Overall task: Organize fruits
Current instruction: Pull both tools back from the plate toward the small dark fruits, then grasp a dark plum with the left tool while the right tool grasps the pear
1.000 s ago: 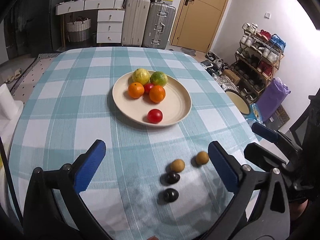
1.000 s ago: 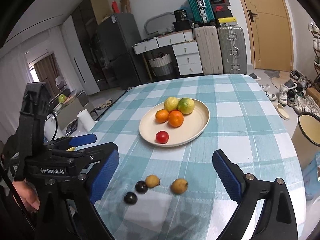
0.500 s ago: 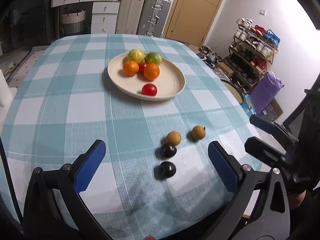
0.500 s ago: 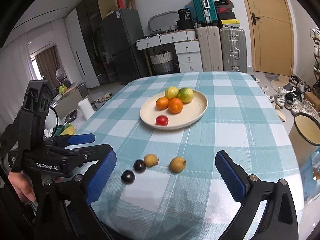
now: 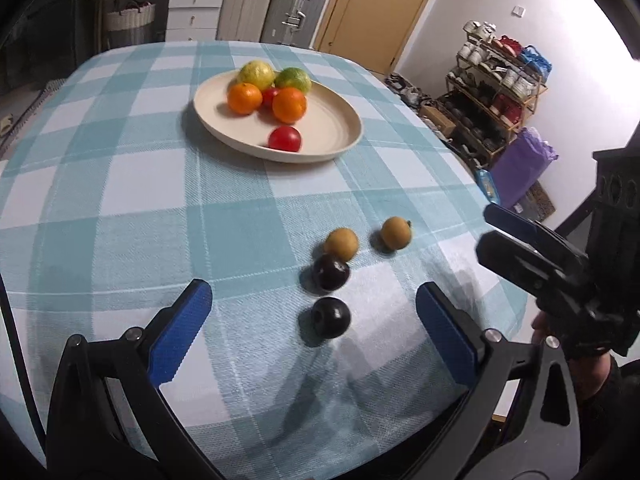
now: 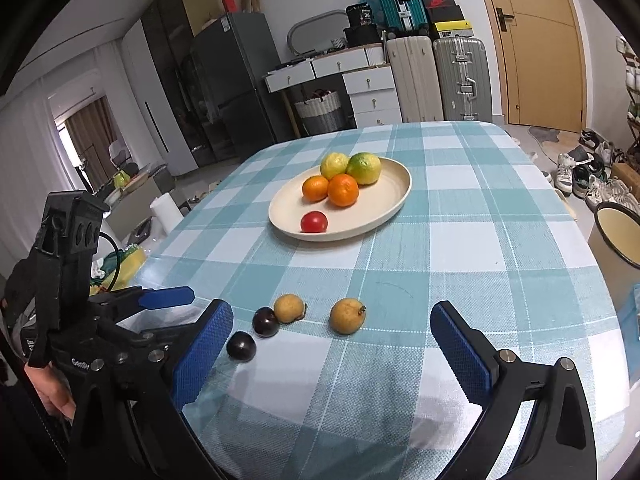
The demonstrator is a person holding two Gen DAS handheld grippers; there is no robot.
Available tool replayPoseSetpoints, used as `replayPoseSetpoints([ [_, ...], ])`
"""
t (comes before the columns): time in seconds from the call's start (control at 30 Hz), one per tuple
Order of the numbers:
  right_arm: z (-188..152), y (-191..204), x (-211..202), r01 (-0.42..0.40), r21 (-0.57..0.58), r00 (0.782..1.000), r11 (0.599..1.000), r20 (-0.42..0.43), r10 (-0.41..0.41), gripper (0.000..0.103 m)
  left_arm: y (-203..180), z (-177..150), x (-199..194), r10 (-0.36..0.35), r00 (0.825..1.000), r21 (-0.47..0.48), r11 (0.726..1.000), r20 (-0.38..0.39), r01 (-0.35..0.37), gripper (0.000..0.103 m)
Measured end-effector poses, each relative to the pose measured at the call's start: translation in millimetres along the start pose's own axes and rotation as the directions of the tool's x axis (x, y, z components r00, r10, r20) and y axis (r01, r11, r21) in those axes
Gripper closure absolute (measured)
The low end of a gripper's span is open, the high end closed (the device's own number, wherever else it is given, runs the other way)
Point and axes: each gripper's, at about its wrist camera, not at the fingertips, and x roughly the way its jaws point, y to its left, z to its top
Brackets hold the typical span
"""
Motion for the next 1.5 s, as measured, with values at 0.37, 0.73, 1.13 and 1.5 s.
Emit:
replayPoseSetpoints([
  [0.37,-4.8,-5.3,8.3,0.020,-0.005,1.000,1.000,0.001,-0.020,0.002,-6.7,-16.5,21.6,0.013,0.999,0.056,0.998,-0.029,-0.011,0.011],
  [0.73,-9.0,-8.6,9.2,0.031,0.015,1.000,0.999,0.005,-0.031,0.002,-10.9,-21.1,25.7,0.027,0.999,0.100,0.995,-0.022,-0.024,0.041],
  [1.13,-6.5,-4.5,18.9,0.023,0.008,1.000,1.000,-0.014,-0.023,0.002,-12.7,-27.0,20.1,-0.035,0.999,0.155,0.987,-0.015,0.037,0.081],
  [1.5,-3.6,-9.2,30.2,0.023,0.033,0.998,0.999,-0.057,-0.021,0.002,4.9,-11.2,2.6,-0.054,0.998,0.101,0.994,0.030,0.051,0.081],
])
